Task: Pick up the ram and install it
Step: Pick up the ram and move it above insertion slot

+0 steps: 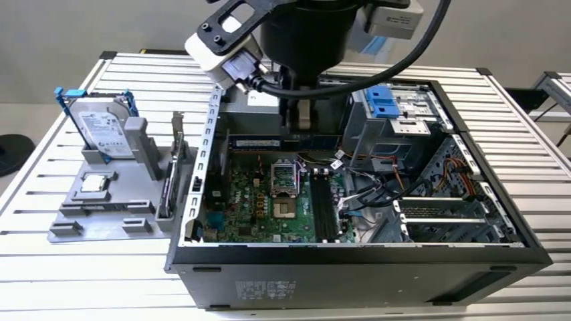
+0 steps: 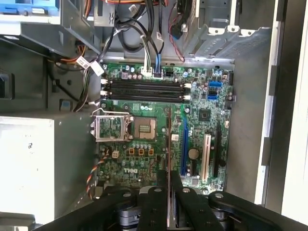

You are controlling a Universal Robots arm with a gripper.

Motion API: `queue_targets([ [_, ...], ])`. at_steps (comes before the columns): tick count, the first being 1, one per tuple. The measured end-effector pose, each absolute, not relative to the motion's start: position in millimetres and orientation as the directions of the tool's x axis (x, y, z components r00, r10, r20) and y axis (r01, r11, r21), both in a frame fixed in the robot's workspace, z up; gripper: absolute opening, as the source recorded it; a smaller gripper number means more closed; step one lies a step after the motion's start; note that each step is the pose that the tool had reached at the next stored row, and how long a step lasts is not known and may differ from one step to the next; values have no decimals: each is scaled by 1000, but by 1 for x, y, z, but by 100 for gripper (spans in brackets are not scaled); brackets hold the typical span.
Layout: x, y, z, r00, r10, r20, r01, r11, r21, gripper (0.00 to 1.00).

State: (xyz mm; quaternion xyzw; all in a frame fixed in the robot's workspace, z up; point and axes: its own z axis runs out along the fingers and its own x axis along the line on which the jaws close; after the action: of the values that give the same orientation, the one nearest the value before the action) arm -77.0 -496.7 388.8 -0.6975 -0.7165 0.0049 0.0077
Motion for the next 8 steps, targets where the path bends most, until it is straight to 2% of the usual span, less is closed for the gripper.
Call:
queue_targets([
  [8, -60, -496, 389, -27, 1000, 4, 999, 27, -18, 0],
])
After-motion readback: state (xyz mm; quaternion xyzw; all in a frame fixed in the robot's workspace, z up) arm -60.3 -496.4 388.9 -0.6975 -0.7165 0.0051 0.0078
